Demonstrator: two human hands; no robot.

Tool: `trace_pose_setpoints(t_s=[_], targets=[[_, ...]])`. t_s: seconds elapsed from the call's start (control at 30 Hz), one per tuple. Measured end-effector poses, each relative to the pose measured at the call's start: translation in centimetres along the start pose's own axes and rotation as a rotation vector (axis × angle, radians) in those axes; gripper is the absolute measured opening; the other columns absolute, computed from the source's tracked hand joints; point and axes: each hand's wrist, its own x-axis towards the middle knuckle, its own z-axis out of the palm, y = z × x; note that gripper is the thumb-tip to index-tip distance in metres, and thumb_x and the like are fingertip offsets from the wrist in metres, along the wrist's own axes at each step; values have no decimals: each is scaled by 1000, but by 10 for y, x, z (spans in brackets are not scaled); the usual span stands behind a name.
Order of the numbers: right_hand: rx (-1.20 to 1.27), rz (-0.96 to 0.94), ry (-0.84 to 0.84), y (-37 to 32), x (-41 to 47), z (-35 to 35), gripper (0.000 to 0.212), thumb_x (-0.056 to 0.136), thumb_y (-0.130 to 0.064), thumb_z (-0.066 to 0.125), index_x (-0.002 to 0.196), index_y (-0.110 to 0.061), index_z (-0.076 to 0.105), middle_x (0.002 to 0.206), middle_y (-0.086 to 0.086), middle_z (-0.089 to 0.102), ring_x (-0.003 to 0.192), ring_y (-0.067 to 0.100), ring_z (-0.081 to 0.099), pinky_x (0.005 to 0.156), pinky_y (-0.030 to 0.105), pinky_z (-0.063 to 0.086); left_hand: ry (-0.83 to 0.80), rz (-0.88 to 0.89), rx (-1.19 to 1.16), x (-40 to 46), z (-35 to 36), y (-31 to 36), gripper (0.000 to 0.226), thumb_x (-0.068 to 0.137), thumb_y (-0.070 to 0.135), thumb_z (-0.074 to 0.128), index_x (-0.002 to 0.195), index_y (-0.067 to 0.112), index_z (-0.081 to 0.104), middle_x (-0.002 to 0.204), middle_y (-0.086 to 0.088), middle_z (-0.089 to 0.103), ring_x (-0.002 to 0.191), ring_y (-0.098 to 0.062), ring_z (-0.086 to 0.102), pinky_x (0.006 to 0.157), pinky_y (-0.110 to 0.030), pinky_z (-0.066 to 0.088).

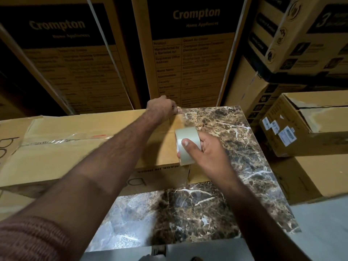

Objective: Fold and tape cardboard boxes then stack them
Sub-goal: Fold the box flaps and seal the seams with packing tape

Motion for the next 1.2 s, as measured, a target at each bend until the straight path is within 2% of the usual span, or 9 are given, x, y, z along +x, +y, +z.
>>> trace_pose_setpoints(t_s=[0.17, 0.27, 0.37, 0.47, 0.63, 0.83, 0.97, 1.07, 1.2], targets=[[30, 9, -6, 7, -19, 1, 23, 97, -18, 67, 120, -16, 63, 105, 9, 74, 95, 22, 72, 82, 43, 61, -9, -8, 27, -11, 2, 2, 52, 100, 60, 40, 144, 35, 50, 133, -9, 46, 116, -26, 55, 90, -42, 52], [14, 11, -17, 11, -26, 3, 17, 96, -21, 67, 112, -22, 62, 102, 8, 74, 96, 22, 72, 86, 46, 59, 101, -8, -15, -19, -7, 7, 49, 104, 51, 39, 143, 25, 50, 131, -11, 47, 109, -26, 58, 94, -46, 52], [12, 10, -22, 13, -27, -2, 20, 97, -25, 67, 115, -20, 62, 102, 7, 75, 96, 19, 72, 88, 46, 58, 141, 113, -86, -23, -19, 19, 32, 104, 43, 46, 116, 17, 60, 103, -1, 57, 91, -19, 58, 73, -35, 47], [-21, 4, -39, 15, -28, -5, 31, 93, -40, 68, 117, -21, 63, 101, 5, 75, 97, 19, 72, 87, 48, 59, 6, 138, -76, -28, -15, 22, 18, 101, 39, 52, 104, 22, 57, 93, 2, 60, 81, -14, 54, 61, -29, 36], [8, 2, -30, 17, -28, -5, 28, 95, -35, 67, 118, -19, 64, 102, 6, 75, 96, 19, 73, 87, 50, 59, -32, 97, -138, -38, 4, 16, 29, 100, 43, 54, 116, 19, 52, 99, 0, 60, 86, -18, 56, 68, -32, 41], [-77, -11, -27, 18, -29, -4, 21, 94, -31, 70, 114, -30, 61, 106, -5, 71, 100, 12, 68, 90, 48, 57, -170, 56, -228, -45, 2, 17, 51, 85, 42, 73, 122, 22, 45, 120, -2, 50, 100, -20, 53, 89, -40, 49], [-61, -17, 71, 14, -38, -8, 19, 93, -27, 71, 110, -23, 64, 99, -1, 73, 89, 13, 71, 78, 45, 62, 19, 39, -150, -58, 11, 20, 46, 92, 50, 63, 124, 23, 47, 123, -6, 52, 99, -23, 57, 79, -38, 50], [-75, -24, 91, 16, -57, -7, 14, 92, -31, 71, 99, -18, 68, 87, 1, 74, 77, 20, 72, 65, 42, 63, 51, 12, -158, -66, 12, 25, 51, 92, 57, 60, 126, 22, 49, 122, -7, 52, 102, -26, 58, 78, -38, 49], [-8, 16, 127, 29, -74, -5, 14, 97, -28, 65, 97, -14, 66, 88, 8, 73, 79, 33, 71, 59, 41, 58, 91, 11, -76, -71, 2, 35, 51, 92, 54, 62, 129, 19, 53, 118, -7, 63, 95, -22, 56, 71, -33, 42]])
